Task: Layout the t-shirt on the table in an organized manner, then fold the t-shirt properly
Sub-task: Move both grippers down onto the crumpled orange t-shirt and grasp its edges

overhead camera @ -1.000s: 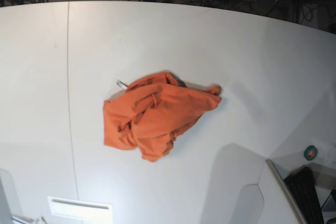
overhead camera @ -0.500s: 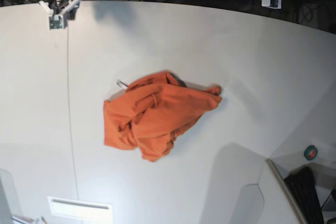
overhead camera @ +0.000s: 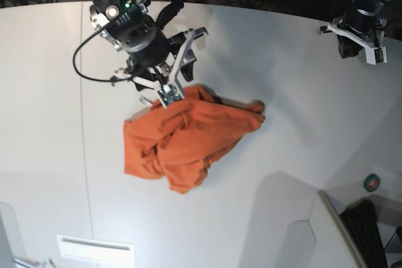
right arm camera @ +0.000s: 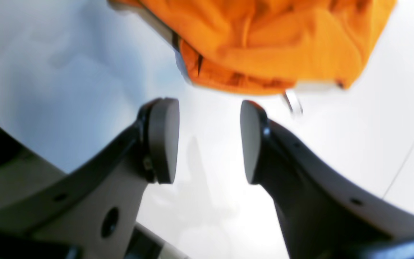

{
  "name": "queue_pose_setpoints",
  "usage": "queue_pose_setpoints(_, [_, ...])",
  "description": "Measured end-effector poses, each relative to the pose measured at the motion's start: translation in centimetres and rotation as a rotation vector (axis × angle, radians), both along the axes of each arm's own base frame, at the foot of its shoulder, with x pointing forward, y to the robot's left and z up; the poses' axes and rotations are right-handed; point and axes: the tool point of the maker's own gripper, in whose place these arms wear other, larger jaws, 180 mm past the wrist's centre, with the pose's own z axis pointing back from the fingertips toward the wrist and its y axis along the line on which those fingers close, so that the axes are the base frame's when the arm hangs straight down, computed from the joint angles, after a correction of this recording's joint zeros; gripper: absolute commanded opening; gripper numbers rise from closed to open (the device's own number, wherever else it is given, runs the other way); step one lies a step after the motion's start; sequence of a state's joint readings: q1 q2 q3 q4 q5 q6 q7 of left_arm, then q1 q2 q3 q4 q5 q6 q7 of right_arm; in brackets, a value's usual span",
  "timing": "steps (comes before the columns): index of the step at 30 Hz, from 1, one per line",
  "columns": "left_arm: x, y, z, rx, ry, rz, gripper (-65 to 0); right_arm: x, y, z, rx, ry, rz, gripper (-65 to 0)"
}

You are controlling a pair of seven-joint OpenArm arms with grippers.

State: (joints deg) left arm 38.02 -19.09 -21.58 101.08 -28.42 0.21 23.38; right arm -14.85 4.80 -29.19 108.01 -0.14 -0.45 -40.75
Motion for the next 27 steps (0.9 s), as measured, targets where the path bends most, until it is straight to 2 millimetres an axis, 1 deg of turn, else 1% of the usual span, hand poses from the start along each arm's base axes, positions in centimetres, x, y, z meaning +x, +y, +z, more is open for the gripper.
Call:
queue_pose_setpoints(1, [0.6,-0.1,0.2,-0.002,-0.014,-0.001,-41.5,0.8,0.3,-0.5,-0.02,-0.004,0.02,-38.1])
queue_pose_setpoints(2, [1.0,-0.2,0.3,-0.004,-0.024,-0.004,-36.0,1.7,0.6,-1.2,-0.042,-0.006,0.037,-38.1])
queue_pose_setpoints(4, [1.7,-0.5,0.5,-0.009,-0.04,-0.007,-25.0,2.6,0.4,-2.6,-0.079,0.01,0.029,-37.8])
queue_pose_setpoints(5, [2.0,-0.5,0.6,-0.011,-0.046,-0.008,-19.6,3.1,0.2,-2.6,-0.088,-0.006,0.01,-37.4])
queue_pose_setpoints(7, [2.4,-0.9,0.5,-0.018,-0.051,-0.012,-12.8,4.0,0.0,-2.4,-0.093,-0.069,-0.001,-37.2])
queue_pose_setpoints(8, [2.8,-1.4,0.3,-0.021,-0.05,-0.023,-11.4,4.3,-0.1,-2.5,-0.103,-0.086,0.003,-37.1])
queue_pose_setpoints(10, [3.7,-3.7,-0.1,-0.059,-0.053,-0.072,-12.0,4.9,-1.1,-3.2,-0.137,-0.095,-0.029,-36.6])
queue_pose_setpoints(12, [5.1,-7.0,-0.5,-0.109,-0.063,-0.147,-14.0,5.2,-2.0,-3.4,-0.142,-0.092,-0.069,-34.5])
queue_pose_setpoints(14, [6.4,-10.0,-0.9,-0.158,-0.076,-0.206,-14.8,4.6,-2.8,-3.8,-0.132,-0.075,-0.103,-33.8])
queue_pose_setpoints(17, [7.3,-13.4,-3.1,-0.241,-0.048,-0.214,-14.6,3.6,-5.0,-4.2,-0.123,-0.033,-0.184,-33.8])
queue_pose_setpoints(19, [7.4,-15.1,-4.3,-0.344,-0.031,-0.176,-14.6,3.9,-6.6,-3.9,-0.121,-0.035,-0.236,-33.8])
queue_pose_setpoints(20, [7.6,-15.8,-4.6,-0.405,-0.029,-0.151,-14.6,4.3,-7.4,-3.6,-0.124,-0.049,-0.26,-33.8])
queue_pose_setpoints(22, [8.1,-16.2,-5.5,-0.519,-0.023,-0.077,-14.6,4.6,-9.1,-3.2,-0.126,-0.062,-0.309,-33.6])
queue_pose_setpoints(23, [8.4,-16.0,-6.0,-0.555,-0.012,-0.037,-14.6,4.4,-9.9,-3.4,-0.136,-0.057,-0.33,-33.6])
queue_pose_setpoints(25, [9.4,-15.8,-6.3,-0.652,-0.018,0.033,-14.6,3.5,-11.4,-4.2,-0.153,-0.023,-0.367,-33.6])
queue_pose_setpoints(27, [10.6,-16.9,-6.1,-0.721,-0.027,0.038,-14.8,2.7,-12.2,-4.8,-0.161,0.001,-0.386,-33.6])
